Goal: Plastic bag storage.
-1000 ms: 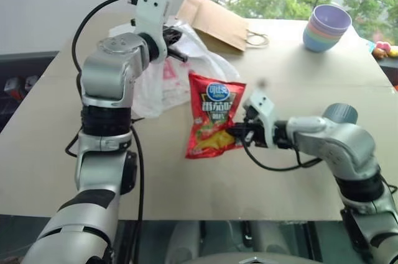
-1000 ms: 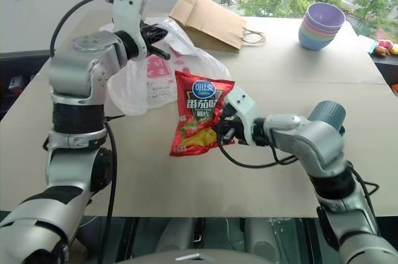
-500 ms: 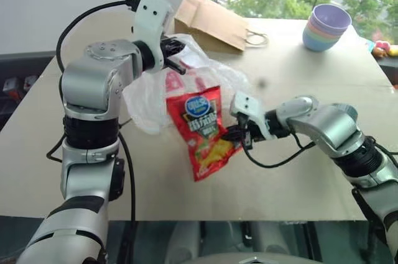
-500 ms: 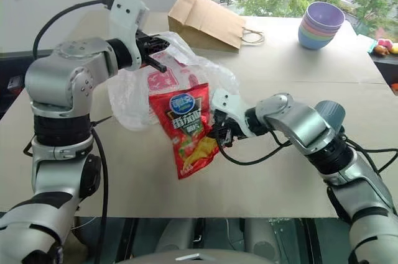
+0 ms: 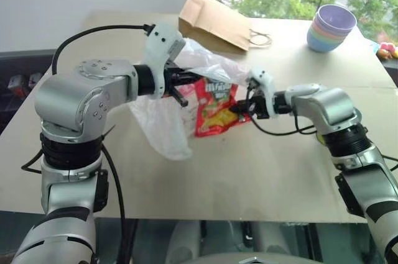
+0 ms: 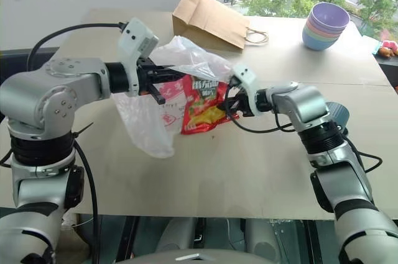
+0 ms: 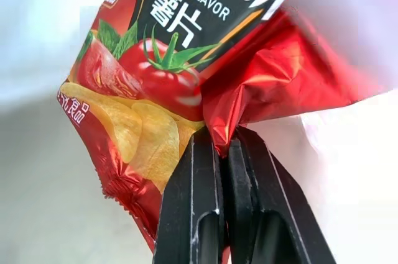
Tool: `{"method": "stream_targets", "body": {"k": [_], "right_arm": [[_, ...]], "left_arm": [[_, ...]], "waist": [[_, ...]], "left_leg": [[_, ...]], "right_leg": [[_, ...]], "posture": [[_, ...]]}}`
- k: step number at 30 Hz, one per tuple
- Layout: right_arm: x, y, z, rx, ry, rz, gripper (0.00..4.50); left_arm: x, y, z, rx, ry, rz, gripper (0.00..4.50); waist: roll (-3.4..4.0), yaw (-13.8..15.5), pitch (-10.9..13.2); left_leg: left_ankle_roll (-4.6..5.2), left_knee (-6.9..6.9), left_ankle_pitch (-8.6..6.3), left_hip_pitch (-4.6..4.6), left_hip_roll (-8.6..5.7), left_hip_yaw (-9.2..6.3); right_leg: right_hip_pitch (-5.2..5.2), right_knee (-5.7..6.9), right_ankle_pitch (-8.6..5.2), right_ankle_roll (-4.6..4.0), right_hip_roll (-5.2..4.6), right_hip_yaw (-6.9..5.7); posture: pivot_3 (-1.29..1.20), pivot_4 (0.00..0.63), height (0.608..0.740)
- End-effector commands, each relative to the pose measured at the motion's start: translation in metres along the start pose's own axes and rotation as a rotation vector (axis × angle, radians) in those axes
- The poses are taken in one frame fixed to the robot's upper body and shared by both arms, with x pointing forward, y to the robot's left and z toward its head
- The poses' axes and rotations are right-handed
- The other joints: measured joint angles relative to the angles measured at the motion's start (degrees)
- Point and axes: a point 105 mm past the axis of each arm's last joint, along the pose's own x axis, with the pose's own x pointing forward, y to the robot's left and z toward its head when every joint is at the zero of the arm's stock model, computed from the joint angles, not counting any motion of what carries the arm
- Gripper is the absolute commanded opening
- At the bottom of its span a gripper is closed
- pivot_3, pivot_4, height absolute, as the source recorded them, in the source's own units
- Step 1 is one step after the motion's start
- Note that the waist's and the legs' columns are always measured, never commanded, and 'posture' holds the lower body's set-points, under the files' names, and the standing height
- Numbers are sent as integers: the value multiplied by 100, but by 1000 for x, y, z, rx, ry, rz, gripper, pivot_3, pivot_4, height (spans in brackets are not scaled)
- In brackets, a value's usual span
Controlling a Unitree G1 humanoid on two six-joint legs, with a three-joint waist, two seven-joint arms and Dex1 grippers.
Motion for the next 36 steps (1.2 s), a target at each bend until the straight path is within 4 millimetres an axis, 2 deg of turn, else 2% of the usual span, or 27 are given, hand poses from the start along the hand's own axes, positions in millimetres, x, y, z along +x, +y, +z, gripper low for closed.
{"method": "stream_targets", "body": {"k": [1,9,15,20,22,23,24,25,26,27,28,31,33,34,36], "right_arm": [[-4,8,21,106,-75,-14,44],[23,32,29,187,-74,-8,44],[35,35,31,218,-106,-12,44],[75,41,41,256,-228,-44,44],[85,40,38,297,-262,-21,816],[89,43,36,293,-278,7,897],[90,47,37,291,-297,36,1247],[90,44,35,230,-294,-7,1967],[89,38,34,198,-304,-63,2057],[86,34,34,185,-319,-94,2362],[82,36,33,175,-323,-56,2362],[57,31,31,145,-356,-43,3526],[36,25,29,31,-360,-108,4176],[25,26,30,2,-373,-114,4433],[-1,31,34,-65,-417,-132,4433]], "left_arm": [[3,-10,10,35,-38,-22,0],[7,-19,4,9,-24,-76,0],[3,-24,4,-79,-37,-118,0],[5,-23,9,-215,-97,-117,0],[5,-22,11,-255,-112,-109,0],[6,-20,10,-271,-116,-101,0],[6,-18,11,-275,-118,-90,0],[6,-16,11,-282,-124,-74,0],[6,-12,11,-288,-128,-53,0],[6,-9,11,-291,-130,-35,0],[7,-5,10,-291,-132,-12,0],[9,2,8,-283,-141,36,0],[10,7,7,-263,-143,67,0],[11,7,8,-270,-160,60,0],[12,12,5,-252,-155,84,0]], "waist": [[0,-9,0],[2,-26,1],[2,-10,1],[3,-113,-1],[4,-147,0],[4,-148,0],[3,-140,0],[3,-138,0],[3,-140,0],[4,-140,0],[4,-142,0],[4,-129,0],[4,-114,0],[5,-108,0],[4,-113,0]], "left_leg": [[0,0,0,2,1,0],[0,0,0,4,2,3],[0,0,0,1,-1,3],[-1,0,1,5,2,2],[-3,0,2,5,2,-1],[-3,0,2,5,2,-2],[-3,0,2,4,2,-4],[-4,0,2,4,-1,-4],[-4,0,2,4,-2,-6],[-5,-1,2,4,-2,-11],[-6,-1,2,4,-2,-13],[-8,-1,4,4,-3,-20],[-8,-2,4,4,-7,-22],[-8,-3,4,3,-10,-22],[-8,-5,4,3,-15,-21]], "right_leg": [[0,3,0,-1,1,1],[-9,18,0,-3,4,9],[-8,15,1,-2,2,8],[-9,18,1,-2,5,8],[-11,23,1,-3,6,8],[-11,24,1,-3,6,8],[-11,23,1,-3,5,8],[-9,22,1,-3,3,7],[-10,22,2,-3,1,8],[-10,22,2,-3,0,8],[-11,22,2,-3,0,8],[-12,23,2,-4,-2,8],[-12,23,2,-4,-6,8],[-12,22,2,-4,-8,7],[-13,22,2,-3,-14,7]], "posture": [[0,150,740],[0,150,740],[0,150,740],[0,150,740],[0,150,740],[0,150,740],[0,150,740],[0,150,740],[0,150,740],[0,150,740],[0,150,740],[0,150,740],[0,150,740],[0,150,740],[0,150,740]]}}
